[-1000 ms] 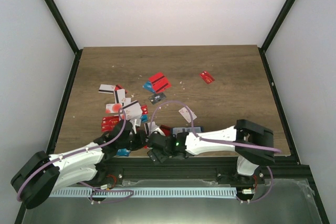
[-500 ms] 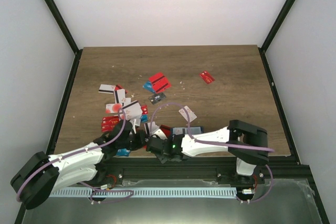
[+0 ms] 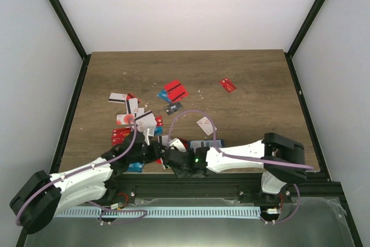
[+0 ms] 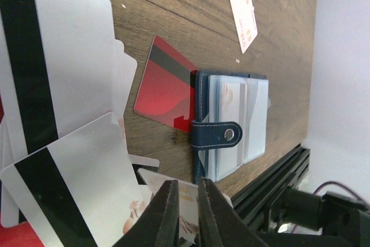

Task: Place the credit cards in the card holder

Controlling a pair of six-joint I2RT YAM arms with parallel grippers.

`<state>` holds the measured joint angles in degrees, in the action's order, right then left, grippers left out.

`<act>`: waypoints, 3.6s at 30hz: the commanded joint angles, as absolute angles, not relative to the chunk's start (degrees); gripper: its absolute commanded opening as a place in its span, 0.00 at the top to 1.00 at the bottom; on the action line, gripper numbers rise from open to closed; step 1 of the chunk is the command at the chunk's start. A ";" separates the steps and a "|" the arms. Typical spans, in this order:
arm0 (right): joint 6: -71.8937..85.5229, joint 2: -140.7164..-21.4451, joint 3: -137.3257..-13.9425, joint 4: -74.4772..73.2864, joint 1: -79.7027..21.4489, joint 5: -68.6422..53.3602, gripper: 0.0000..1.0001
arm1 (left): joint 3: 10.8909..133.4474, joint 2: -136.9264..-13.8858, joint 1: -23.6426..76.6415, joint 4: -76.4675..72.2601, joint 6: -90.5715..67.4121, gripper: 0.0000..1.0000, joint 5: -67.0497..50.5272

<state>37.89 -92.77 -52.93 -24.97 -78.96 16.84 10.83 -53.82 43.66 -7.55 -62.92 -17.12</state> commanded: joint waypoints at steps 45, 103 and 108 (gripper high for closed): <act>54.89 -50.12 -16.70 37.50 -38.94 -42.98 0.99 | 16.64 -56.02 48.20 -44.53 -55.57 0.49 -28.78; 55.41 -44.58 -15.75 -27.94 -34.90 -5.36 0.76 | 33.69 -94.29 54.44 -28.99 -50.32 0.96 -16.53; 54.90 -45.44 -14.68 -27.06 -34.94 -7.18 0.81 | 34.16 -96.51 54.88 -30.23 -50.65 0.96 -17.34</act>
<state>55.09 -45.19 -15.09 -27.77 -35.38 -5.80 32.77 -94.74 54.24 -28.05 -50.76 -17.02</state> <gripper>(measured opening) 0.206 0.041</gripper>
